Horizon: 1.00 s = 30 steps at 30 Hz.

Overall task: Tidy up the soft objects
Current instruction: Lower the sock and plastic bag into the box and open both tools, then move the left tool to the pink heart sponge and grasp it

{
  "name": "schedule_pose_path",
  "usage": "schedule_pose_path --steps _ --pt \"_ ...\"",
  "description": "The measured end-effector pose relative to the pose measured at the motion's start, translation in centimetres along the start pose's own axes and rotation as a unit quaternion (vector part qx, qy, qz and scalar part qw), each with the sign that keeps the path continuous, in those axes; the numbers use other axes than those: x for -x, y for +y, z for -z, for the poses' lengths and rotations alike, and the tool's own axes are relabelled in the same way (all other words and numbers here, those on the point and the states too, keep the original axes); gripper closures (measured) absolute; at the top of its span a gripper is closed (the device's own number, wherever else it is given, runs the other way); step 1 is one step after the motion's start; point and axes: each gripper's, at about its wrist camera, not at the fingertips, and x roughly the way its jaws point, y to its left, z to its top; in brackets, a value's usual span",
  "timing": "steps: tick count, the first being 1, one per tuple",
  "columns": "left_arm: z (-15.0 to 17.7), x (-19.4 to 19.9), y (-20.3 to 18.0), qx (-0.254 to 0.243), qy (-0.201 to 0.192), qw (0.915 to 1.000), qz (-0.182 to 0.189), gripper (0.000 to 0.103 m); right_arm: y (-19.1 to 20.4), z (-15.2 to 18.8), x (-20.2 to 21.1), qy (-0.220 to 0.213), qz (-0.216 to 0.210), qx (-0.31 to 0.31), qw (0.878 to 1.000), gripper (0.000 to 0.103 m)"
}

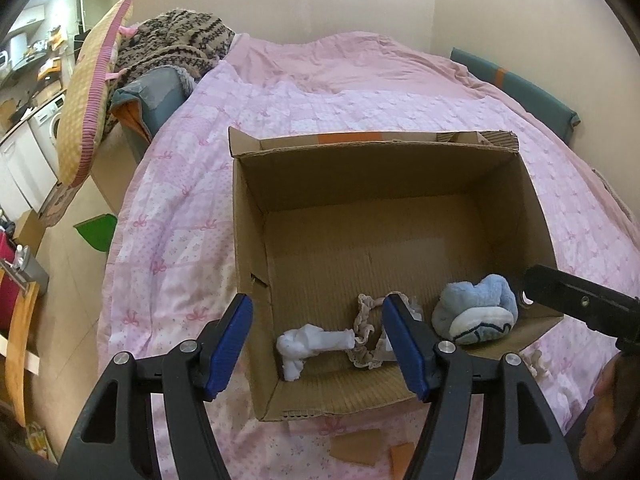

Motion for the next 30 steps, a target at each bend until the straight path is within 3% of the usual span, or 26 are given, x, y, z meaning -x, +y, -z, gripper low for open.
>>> schedule_pose_path --steps 15,25,30 --pt "0.8 3.1 1.5 0.025 -0.006 0.9997 0.005 0.038 0.1 1.1 3.6 -0.005 0.03 0.014 0.999 0.016" --pt "3.4 4.5 1.5 0.033 0.029 0.9989 0.014 0.037 -1.0 3.3 4.7 0.018 0.056 -0.017 0.998 0.016" --pt "5.2 3.9 1.2 0.036 0.077 0.9959 0.03 0.037 -2.1 5.4 3.2 0.075 0.092 -0.045 0.992 0.016"
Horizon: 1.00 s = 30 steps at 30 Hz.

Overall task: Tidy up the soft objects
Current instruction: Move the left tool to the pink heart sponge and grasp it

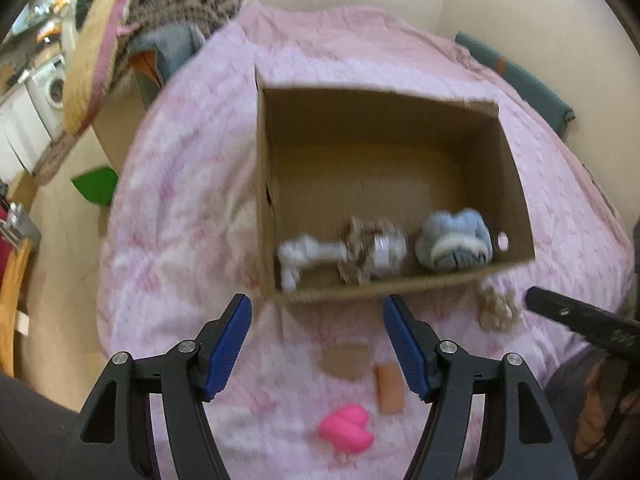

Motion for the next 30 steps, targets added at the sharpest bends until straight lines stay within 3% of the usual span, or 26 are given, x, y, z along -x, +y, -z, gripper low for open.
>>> schedule_pose_path --steps 3,7,12,15,16,17,18,24,30 --pt "1.9 -1.7 -0.4 -0.003 0.059 0.9981 0.018 0.035 0.1 1.0 -1.3 0.029 0.029 0.003 0.999 0.016" --pt "4.8 -4.0 -1.9 -0.033 0.154 0.9865 0.047 0.035 0.1 0.9 -1.1 0.024 0.035 0.004 0.999 0.016" --pt "7.5 -6.5 -3.5 -0.062 0.22 0.973 0.032 0.035 -0.7 0.8 -1.5 0.033 0.038 -0.011 0.999 0.016" --pt "7.7 -7.3 -3.6 -0.055 0.226 0.972 0.031 0.035 -0.5 0.7 -1.6 0.031 0.037 -0.012 0.999 0.016" --pt "7.7 -7.5 -3.7 -0.052 0.222 0.9734 0.025 0.039 -0.5 0.6 -1.6 0.03 0.037 -0.011 0.999 0.016" --pt "7.7 -7.6 -3.8 -0.055 0.221 0.9735 0.023 0.045 -0.5 0.6 -1.6 0.03 0.037 -0.011 0.999 0.016" --pt "7.8 -7.9 -4.0 -0.06 0.222 0.9731 0.019 0.063 -0.5 0.6 -1.6 0.03 0.037 -0.012 0.999 0.016" --pt "7.8 -7.9 -4.3 -0.061 0.223 0.9722 0.032 0.063 -0.9 0.4 -1.5 0.027 0.034 -0.02 0.999 0.016" --pt "6.5 -5.0 -3.8 -0.048 0.164 0.9849 0.028 0.063 -1.1 0.4 -1.6 0.031 0.038 -0.018 0.999 0.016"
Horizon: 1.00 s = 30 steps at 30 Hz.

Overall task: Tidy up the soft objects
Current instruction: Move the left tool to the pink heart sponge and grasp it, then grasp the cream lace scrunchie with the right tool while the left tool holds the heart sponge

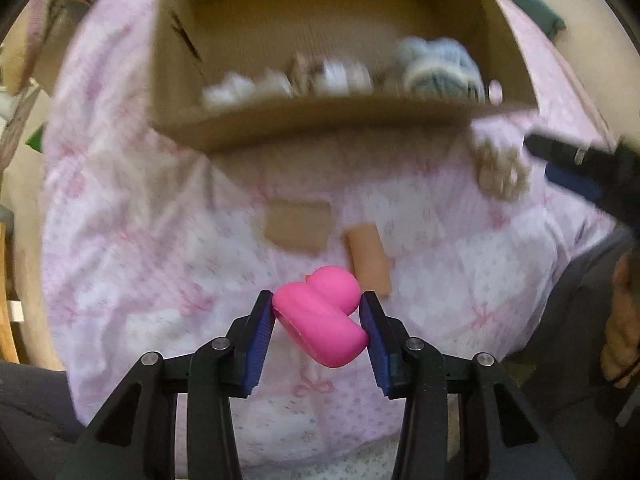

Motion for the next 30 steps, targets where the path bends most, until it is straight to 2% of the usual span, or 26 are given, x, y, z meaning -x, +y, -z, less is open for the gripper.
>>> schedule_pose_path --steps 5,8,15,17,19,22,26,30 --pt "-0.7 2.6 1.7 0.038 -0.062 0.9972 -0.014 0.063 -1.0 -0.1 -0.6 0.008 0.018 -0.012 1.0 0.016" --pt "-1.1 3.6 3.0 0.064 -0.084 0.9943 -0.014 0.063 -1.9 -0.4 -2.9 0.046 0.058 -0.022 0.997 0.016" --pt "-2.7 4.1 4.9 0.085 -0.097 0.9915 -0.015 0.063 -1.6 -0.5 -6.6 0.104 0.069 0.001 0.992 0.016" --pt "-2.7 4.3 5.3 0.092 -0.097 0.9909 -0.014 0.063 -0.9 -0.2 -6.8 0.101 0.081 0.028 0.991 0.029" --pt "-2.8 4.5 5.7 0.101 -0.096 0.9902 -0.01 0.063 -0.3 0.0 -6.8 0.099 0.09 0.05 0.99 0.075" --pt "-2.8 4.7 5.9 0.109 -0.098 0.9893 0.0 0.063 -1.2 0.1 -6.6 0.103 0.06 0.018 0.993 0.091" --pt "-2.9 4.9 5.8 0.108 -0.101 0.9891 0.002 0.063 -2.1 0.0 -5.8 0.095 0.039 0.0 0.995 0.094" --pt "-2.9 4.8 6.0 0.111 -0.099 0.9889 0.004 0.063 -1.4 0.2 -5.0 0.088 0.026 0.017 0.996 0.094"
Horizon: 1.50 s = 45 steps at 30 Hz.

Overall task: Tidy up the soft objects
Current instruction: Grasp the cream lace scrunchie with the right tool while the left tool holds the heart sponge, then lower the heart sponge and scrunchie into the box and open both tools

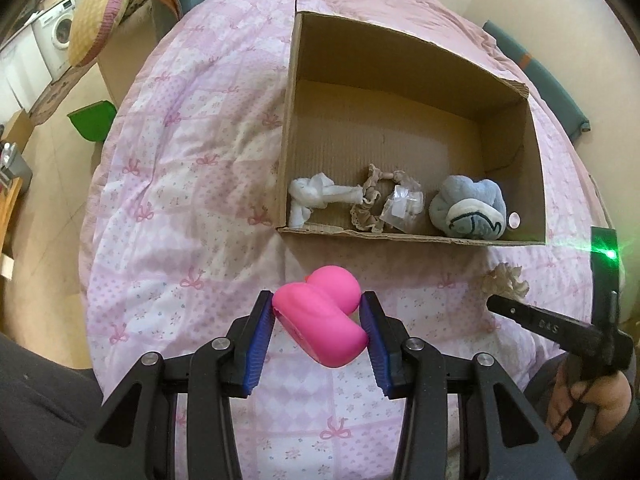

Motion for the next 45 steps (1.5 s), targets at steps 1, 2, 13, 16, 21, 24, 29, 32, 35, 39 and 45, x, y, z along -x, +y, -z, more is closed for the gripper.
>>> schedule_pose_path --steps 1,2,13,16,21,24,29,32,35,39,45 --pt "0.0 0.0 0.1 0.0 0.001 1.0 -0.002 0.063 0.3 0.1 0.1 -0.002 -0.006 0.005 1.0 0.094" --pt "0.0 -0.1 0.1 0.0 0.001 1.0 -0.003 0.063 0.6 0.5 0.5 -0.007 -0.01 0.011 1.0 0.094" --pt "-0.1 -0.5 0.4 0.0 0.0 0.9998 -0.018 0.063 4.1 2.4 4.0 -0.045 -0.054 0.065 0.995 0.094" --pt "-0.3 0.2 0.3 0.002 -0.011 0.9998 -0.016 0.063 5.1 2.7 5.9 -0.068 -0.08 0.081 0.991 0.094" --pt "-1.3 1.6 0.0 0.0 -0.033 0.9992 -0.023 0.063 6.5 2.1 9.3 -0.112 -0.1 0.11 0.983 0.094" --pt "-2.5 2.5 -0.2 0.004 -0.048 0.9986 -0.023 0.063 7.5 1.2 11.2 -0.151 -0.104 0.132 0.974 0.094" --pt "-5.2 3.9 -1.1 -0.007 -0.082 0.9962 -0.026 0.063 8.2 -0.9 13.0 -0.19 -0.118 0.147 0.963 0.094" --pt "-7.0 4.3 -1.9 -0.02 -0.098 0.9946 -0.03 0.063 8.6 -2.3 13.1 -0.209 -0.122 0.153 0.958 0.094" --pt "-8.7 4.2 -2.7 -0.031 -0.114 0.9925 -0.034 0.063 8.9 -3.5 13.1 -0.234 -0.132 0.156 0.95 0.094" --pt "-10.2 2.9 -3.3 -0.022 -0.114 0.9932 -0.004 0.063 8.0 -4.2 12.5 -0.27 -0.153 0.135 0.941 0.094" --pt "-9.5 -0.1 -4.7 -0.059 -0.127 0.9899 -0.023 0.063 6.5 -5.3 8.9 -0.237 -0.125 0.106 0.958 0.094"
